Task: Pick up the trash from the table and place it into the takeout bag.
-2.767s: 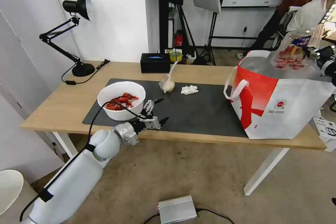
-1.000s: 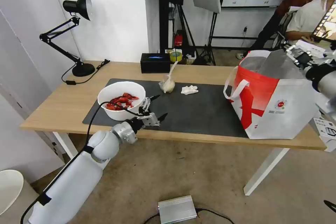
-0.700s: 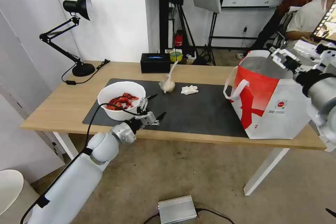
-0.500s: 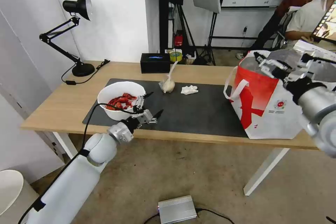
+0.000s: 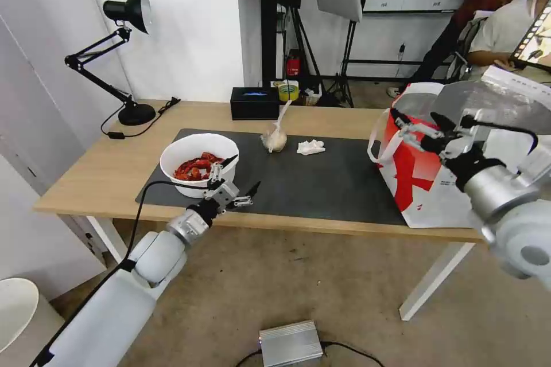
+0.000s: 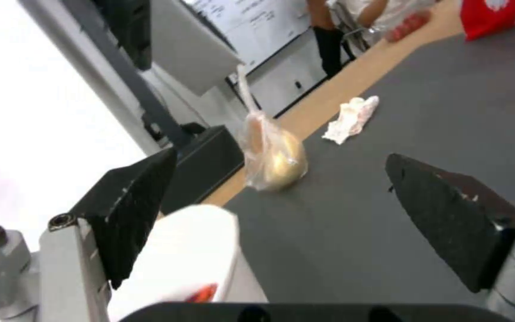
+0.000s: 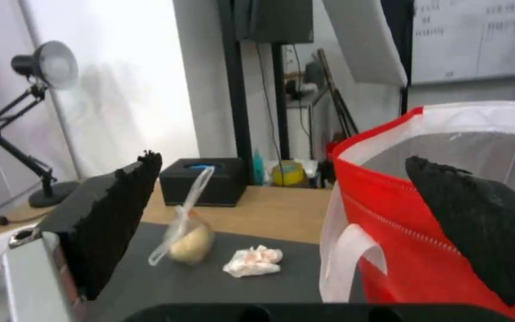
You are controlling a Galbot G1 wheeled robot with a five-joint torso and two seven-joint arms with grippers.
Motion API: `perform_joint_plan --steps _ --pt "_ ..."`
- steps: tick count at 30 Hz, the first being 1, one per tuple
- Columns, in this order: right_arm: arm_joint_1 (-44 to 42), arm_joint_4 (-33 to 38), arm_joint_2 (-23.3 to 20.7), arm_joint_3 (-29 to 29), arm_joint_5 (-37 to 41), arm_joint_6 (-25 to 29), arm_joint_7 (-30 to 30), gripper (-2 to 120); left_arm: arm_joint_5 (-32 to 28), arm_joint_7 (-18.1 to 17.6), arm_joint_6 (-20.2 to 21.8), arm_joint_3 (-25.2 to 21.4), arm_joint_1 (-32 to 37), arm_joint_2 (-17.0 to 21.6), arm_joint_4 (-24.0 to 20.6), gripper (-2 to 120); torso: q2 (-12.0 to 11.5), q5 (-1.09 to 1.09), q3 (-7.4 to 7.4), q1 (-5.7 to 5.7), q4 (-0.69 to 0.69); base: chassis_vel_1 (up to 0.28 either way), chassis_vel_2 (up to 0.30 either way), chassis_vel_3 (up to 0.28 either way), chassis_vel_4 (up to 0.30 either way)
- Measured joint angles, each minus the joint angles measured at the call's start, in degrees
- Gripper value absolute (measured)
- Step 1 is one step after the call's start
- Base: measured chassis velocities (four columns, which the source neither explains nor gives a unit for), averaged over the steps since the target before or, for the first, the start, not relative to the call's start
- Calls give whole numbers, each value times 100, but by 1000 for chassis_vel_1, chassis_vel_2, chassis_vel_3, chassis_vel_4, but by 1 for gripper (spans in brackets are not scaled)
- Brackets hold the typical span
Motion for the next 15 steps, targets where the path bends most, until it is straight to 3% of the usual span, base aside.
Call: perform_joint_plan --steps 6,9,15 --pt "-206 -25 245 -187 -728 526 -312 100 -298 -182 160 -220 288 -69 -165 91 0 -1 0 0 0 0 0 0 0" --pt "-265 -150 556 -446 -1310 1069 -364 100 -313 -304 177 -541 683 -242 -281 91 0 -1 0 0 1 0 0 0 0" --pt "-424 -353 830 -646 -1971 1658 -484 100 -420 -430 178 -1025 1207 -446 -466 91 0 -1 0 0 1 0 0 0 0"
